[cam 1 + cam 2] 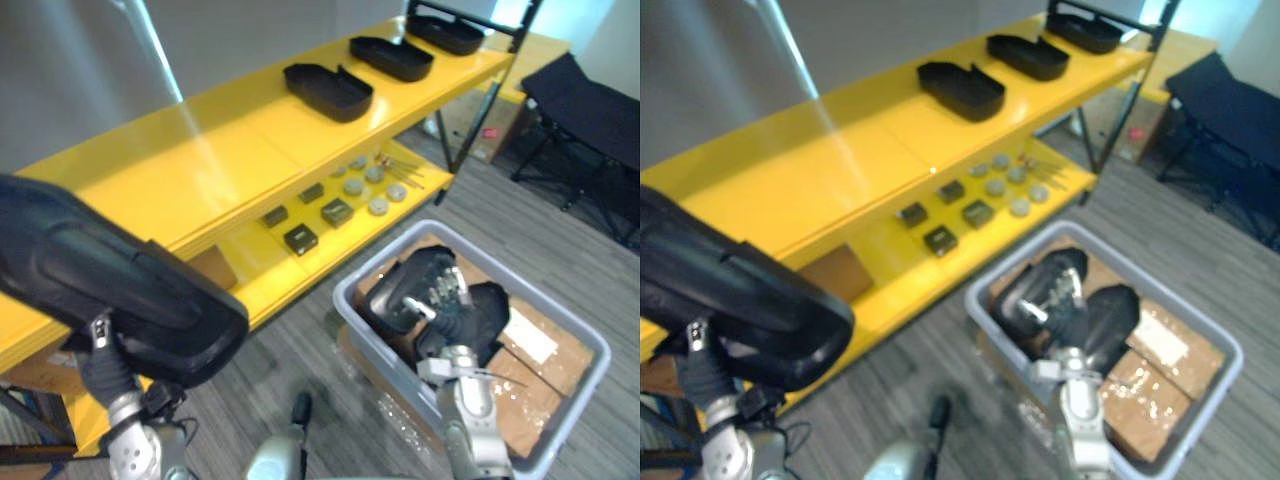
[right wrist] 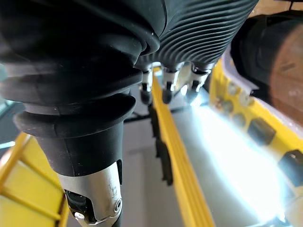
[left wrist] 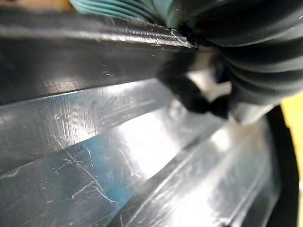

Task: Walk over and take plastic housings, then place them on the shelf

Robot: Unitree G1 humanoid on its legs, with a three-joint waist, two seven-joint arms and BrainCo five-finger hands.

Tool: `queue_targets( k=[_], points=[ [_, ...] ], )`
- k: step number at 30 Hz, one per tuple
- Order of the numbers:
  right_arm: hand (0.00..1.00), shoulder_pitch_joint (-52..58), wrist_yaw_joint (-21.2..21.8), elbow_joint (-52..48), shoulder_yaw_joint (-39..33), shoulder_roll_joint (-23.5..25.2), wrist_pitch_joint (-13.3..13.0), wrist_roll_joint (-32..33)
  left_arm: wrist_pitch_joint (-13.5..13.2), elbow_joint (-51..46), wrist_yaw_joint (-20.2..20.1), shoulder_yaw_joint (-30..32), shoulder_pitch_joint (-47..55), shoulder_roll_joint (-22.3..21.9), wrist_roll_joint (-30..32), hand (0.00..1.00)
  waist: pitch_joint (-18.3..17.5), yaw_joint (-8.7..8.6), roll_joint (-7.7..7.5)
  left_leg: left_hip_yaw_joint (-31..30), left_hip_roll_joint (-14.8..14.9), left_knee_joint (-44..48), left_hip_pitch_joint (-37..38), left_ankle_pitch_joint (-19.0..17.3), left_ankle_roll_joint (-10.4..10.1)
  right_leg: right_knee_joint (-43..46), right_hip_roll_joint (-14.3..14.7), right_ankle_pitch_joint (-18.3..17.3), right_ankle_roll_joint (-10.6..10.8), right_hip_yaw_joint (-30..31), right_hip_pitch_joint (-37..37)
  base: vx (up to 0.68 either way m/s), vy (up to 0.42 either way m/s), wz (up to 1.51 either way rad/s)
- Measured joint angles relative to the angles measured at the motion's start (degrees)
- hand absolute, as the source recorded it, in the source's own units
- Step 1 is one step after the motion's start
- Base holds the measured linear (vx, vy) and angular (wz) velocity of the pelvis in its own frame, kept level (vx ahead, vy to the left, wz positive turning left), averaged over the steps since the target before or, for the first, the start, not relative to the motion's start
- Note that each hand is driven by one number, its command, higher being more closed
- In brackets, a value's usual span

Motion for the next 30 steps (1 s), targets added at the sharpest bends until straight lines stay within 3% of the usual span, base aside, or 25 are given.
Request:
queue_targets(
  k=[6,9,10,11,12,13,15,19,23,24,25,26,30],
  points=[
    [0.0,0.17,3.29,-0.7,-1.02,-0.09,-0.09,0.01,-0.01,0.94,1.73,-3.13,-0.38,-0.15,-0.01,1.0,1.05,0.11,2.82,0.15,-0.11,-0.01,-1.43,-0.73,-0.15,-2.37,0.79,0.38,-0.65,1.51,-0.32,0.04,-0.034,0.05],
    [0.0,1.17,3.92,-0.67,-1.0,-0.63,-0.09,-0.05,0.01,1.92,1.47,-6.38,-0.45,-0.14,0.16,1.0,1.42,0.09,3.81,0.19,0.52,-0.01,-2.19,-1.67,-1.48,-5.04,1.97,0.38,-0.65,1.41,0.27,0.01,-0.087,0.03],
    [0.0,1.58,3.91,-0.69,-1.01,-0.65,-0.13,-0.02,0.03,2.77,1.38,-7.13,-0.47,-0.07,0.39,1.0,1.37,0.05,3.69,0.86,0.61,0.0,-2.17,-3.77,-3.76,-6.55,2.04,0.39,-0.66,1.2,1.0,0.0,-0.101,0.03],
    [0.0,1.85,3.92,-0.72,-1.02,-0.56,-0.21,0.01,0.12,3.03,1.32,-7.33,-0.51,0.0,0.68,1.0,1.4,-0.05,2.76,2.37,0.46,0.45,-2.35,-4.94,-3.56,-7.98,0.92,0.23,-1.0,1.38,1.14,0.01,-0.042,-0.05],
    [0.0,2.09,4.01,-0.97,-1.0,-0.05,-0.36,0.11,0.26,2.78,1.14,-7.28,-0.42,0.03,1.29,1.0,1.48,0.09,1.32,5.09,-0.73,9.9,-5.9,-5.9,-0.32,-9.65,-0.3,-1.98,-0.59,1.81,1.9,0.06,-0.058,-0.2],
    [0.0,2.0,4.05,-0.8,-1.01,-0.55,-0.44,0.15,0.5,3.21,0.91,-7.13,0.02,-0.02,1.25,1.0,1.75,0.15,1.65,5.5,-0.87,13.79,-6.76,-6.21,-0.8,-9.77,0.04,-3.67,2.23,2.68,2.58,0.05,-0.057,-0.1],
    [0.0,3.12,3.83,-0.8,-1.11,-0.39,-0.49,0.15,1.43,3.03,0.07,-7.61,0.92,-0.23,1.25,1.0,1.79,-0.89,1.73,4.68,-0.69,13.98,-6.73,-6.18,-0.79,-8.42,0.47,-3.61,2.2,2.82,2.18,-0.01,-0.061,0.09],
    [0.0,3.46,3.59,-0.82,-1.02,-0.22,-1.43,0.08,1.74,2.77,-0.87,-7.73,2.59,-0.27,0.97,1.0,2.23,-0.64,1.8,5.13,0.55,14.38,-6.96,-6.82,-0.88,-5.9,1.21,-4.04,1.26,4.5,0.53,-0.05,-0.018,-0.09],
    [0.0,3.02,2.65,-0.81,-1.12,0.05,-2.67,0.05,1.65,2.78,-0.83,-7.69,1.9,-0.21,-0.6,1.0,4.18,-0.53,1.73,7.0,1.44,12.4,-6.88,-7.55,-1.6,-6.34,1.49,-5.4,-1.08,4.65,-0.44,-0.06,-0.002,0.02],
    [0.0,2.68,2.39,-0.67,-1.61,0.56,-2.88,0.05,1.51,2.78,-0.7,-7.64,1.19,-0.09,-0.58,1.0,5.51,-0.71,0.99,8.2,1.72,17.55,-8.38,-9.29,0.67,-6.68,0.73,-5.67,-0.99,4.51,-0.21,-0.05,0.038,-0.02],
    [0.0,2.68,2.33,-0.67,-1.87,0.51,-2.89,0.05,1.47,2.75,-0.56,-7.64,1.26,-0.06,-0.58,1.0,5.7,-0.56,1.58,8.23,1.95,20.84,-8.45,-10.15,1.12,-6.24,0.96,-5.81,-0.77,4.68,0.06,-0.02,0.025,-0.04],
    [0.0,2.87,2.3,-0.67,-2.1,0.76,-2.94,0.07,1.45,2.84,-0.25,-7.35,1.34,0.07,-0.58,1.0,5.72,-0.76,1.3,8.11,2.0,20.77,-7.85,-11.51,-0.36,-5.07,1.02,-6.29,-0.33,4.95,0.37,0.0,0.0,0.0],
    [0.0,2.86,2.79,-0.76,-2.1,1.25,-3.87,0.1,1.38,2.63,1.91,-7.53,0.38,0.02,-0.6,1.0,5.37,-1.04,0.6,7.8,0.96,18.89,-7.55,-10.07,-0.17,-5.03,0.32,-5.92,0.19,4.45,0.27,0.04,0.01,0.1]
  ],
)
